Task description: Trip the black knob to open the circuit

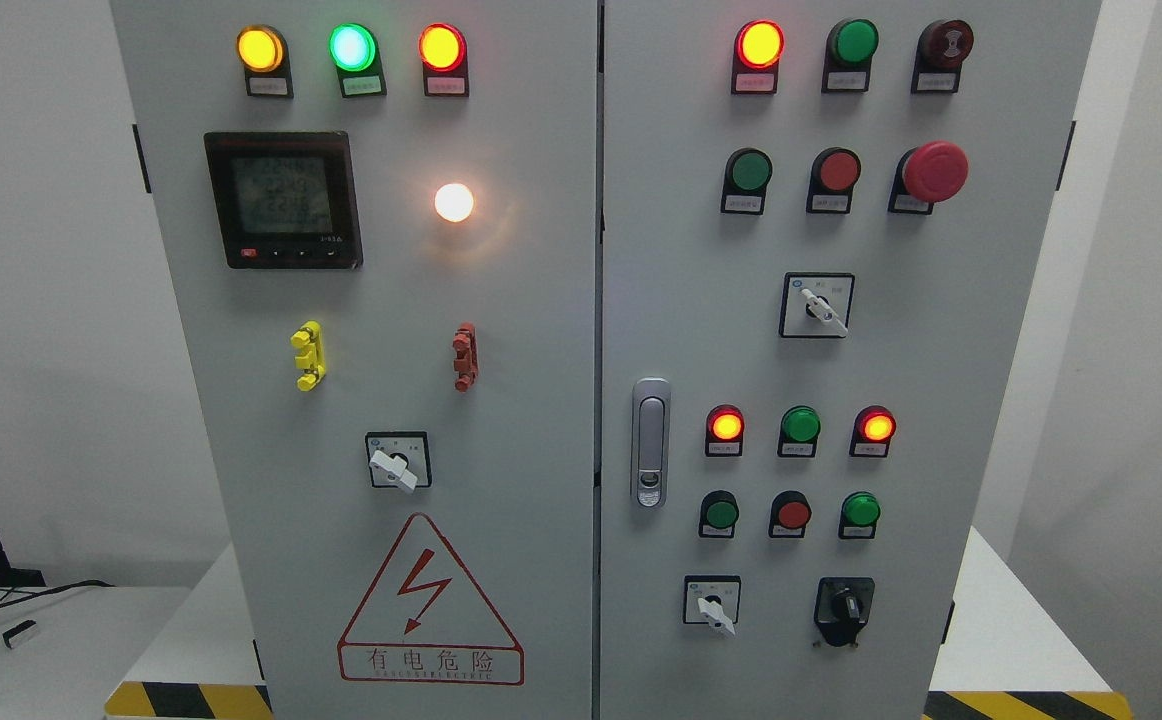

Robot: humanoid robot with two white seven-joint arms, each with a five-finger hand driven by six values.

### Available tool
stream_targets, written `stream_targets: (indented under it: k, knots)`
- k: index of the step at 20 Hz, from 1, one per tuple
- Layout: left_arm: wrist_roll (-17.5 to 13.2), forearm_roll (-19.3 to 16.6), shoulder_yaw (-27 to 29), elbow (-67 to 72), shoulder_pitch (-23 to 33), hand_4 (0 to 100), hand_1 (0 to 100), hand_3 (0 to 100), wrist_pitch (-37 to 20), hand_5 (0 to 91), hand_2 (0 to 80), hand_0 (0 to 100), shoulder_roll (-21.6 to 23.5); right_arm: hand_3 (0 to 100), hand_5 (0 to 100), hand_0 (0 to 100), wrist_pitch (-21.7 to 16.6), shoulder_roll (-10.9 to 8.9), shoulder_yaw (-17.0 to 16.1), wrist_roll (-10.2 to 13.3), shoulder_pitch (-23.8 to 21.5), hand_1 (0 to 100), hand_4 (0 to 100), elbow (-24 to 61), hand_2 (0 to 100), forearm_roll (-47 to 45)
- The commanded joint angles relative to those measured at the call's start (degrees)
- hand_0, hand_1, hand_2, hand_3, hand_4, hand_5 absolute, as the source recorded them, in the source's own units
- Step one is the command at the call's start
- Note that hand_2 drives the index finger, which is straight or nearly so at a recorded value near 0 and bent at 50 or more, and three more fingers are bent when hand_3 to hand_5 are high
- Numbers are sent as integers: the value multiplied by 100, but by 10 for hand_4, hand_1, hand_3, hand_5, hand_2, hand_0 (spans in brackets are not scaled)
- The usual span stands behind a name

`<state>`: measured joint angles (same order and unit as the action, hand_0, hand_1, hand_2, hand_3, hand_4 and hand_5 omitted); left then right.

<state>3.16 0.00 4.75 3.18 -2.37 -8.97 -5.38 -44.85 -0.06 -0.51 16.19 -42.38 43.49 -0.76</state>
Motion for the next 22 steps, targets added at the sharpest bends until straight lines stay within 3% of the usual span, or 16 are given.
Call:
stream_targets:
  k: [1,6,12,18,22]
  knots:
    - [1,-176,0,-2,0,0,389,0,1,0,0,120,2,673,703,236,-1438,-205,-177,253,-665,790,681,2443,298,-91]
    - [1,-176,0,-2,0,0,389,0,1,0,0,120,2,681,711,272,-1896,-205,-151,236,-719,766,684,2909,298,-82]
    - [1,-176,0,7,0,0,389,0,1,0,0,120,-7,691,720,302,-1905,-161,-195,210,-745,724,690,4050,303,-82]
    - [1,-176,0,-2,0,0,389,0,1,0,0,120,2,705,790,293,-1878,-161,-572,201,-799,707,724,4606,301,146]
    - [1,-176,0,7,0,0,389,0,1,0,0,120,2,704,823,283,-1659,-108,-739,201,-790,692,732,5212,285,155]
